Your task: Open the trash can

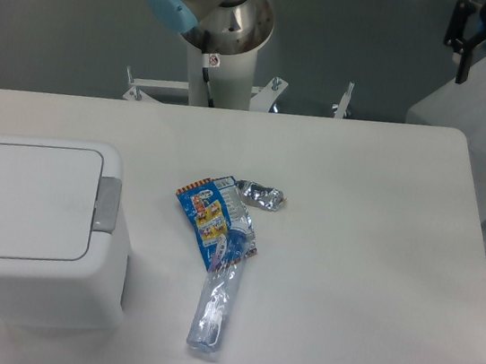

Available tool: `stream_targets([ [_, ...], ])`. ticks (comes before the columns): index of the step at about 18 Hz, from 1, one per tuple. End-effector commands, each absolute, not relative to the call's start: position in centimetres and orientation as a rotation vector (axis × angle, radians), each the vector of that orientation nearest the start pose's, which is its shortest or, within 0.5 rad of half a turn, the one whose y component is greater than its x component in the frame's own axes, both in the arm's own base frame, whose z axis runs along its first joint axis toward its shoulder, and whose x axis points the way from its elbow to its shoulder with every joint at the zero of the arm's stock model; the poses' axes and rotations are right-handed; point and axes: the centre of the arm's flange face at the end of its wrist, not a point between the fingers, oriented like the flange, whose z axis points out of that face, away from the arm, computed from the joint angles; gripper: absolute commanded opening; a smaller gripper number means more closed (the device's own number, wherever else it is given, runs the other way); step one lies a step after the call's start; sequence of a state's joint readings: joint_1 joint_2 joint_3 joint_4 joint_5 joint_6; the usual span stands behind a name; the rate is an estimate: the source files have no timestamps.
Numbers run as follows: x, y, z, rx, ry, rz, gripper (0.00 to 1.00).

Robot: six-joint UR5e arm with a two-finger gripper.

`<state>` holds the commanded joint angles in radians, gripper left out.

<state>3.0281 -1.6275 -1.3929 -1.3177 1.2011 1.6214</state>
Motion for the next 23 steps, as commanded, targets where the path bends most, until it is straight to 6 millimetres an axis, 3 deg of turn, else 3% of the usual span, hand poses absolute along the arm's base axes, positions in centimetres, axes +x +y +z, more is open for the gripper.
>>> stream_targets([
  [11, -51.8, 23.0, 58.7, -2.7, 0.31, 0.503, 1.0],
  [18, -51.8, 23.2, 58.6, -2.7, 0.188, 0.474, 1.0],
  [23, -51.8, 24.2, 59.7, -2.64, 0.093, 0.446, 1.0],
])
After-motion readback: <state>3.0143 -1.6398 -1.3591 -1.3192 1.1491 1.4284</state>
